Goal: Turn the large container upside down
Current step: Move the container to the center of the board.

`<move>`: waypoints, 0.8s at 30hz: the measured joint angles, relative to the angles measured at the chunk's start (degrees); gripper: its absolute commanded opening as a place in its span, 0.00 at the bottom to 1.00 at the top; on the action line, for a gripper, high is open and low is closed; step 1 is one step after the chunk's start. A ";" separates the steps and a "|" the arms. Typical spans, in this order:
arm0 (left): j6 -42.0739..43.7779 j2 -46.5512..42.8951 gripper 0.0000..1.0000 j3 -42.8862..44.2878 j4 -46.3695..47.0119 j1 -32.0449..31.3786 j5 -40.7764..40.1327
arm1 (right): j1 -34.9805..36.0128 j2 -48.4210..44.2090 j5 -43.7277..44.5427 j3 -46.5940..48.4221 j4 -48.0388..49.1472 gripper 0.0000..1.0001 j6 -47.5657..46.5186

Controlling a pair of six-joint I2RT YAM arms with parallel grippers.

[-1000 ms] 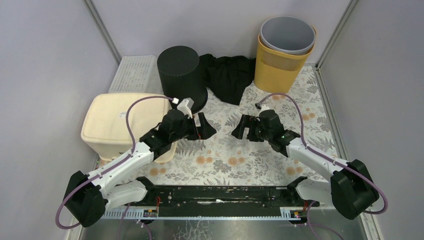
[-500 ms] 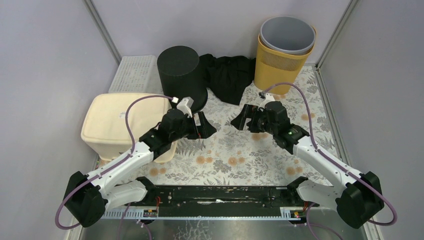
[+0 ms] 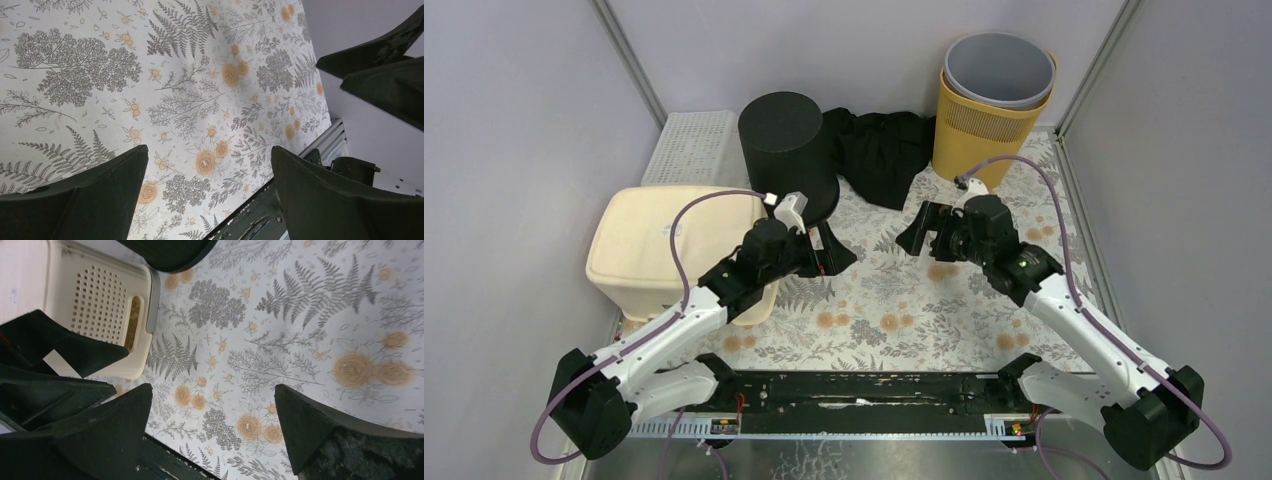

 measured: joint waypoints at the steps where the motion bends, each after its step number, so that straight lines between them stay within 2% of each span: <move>1: -0.09 -0.17 1.00 -0.11 0.24 0.00 0.00 | 0.00 0.00 1.27 1.40 -1.53 1.00 -0.35; 6: -0.44 -0.17 1.00 -0.20 0.96 0.02 0.04 | 0.00 1.97 7.85 13.38 -9.53 0.99 -2.97; 11: -0.76 1.86 1.00 0.76 1.60 0.02 0.70 | -0.72 7.65 17.20 27.15 -13.99 0.99 -4.94; 18: -1.57 1.75 1.00 1.11 2.64 0.02 1.97 | -8.55 18.88 26.21 40.81 -18.95 1.00 -5.31; 24: -1.60 -1.27 1.00 1.14 2.38 0.02 2.16 | -14.29 24.76 28.48 52.94 -21.27 1.00 -5.05</move>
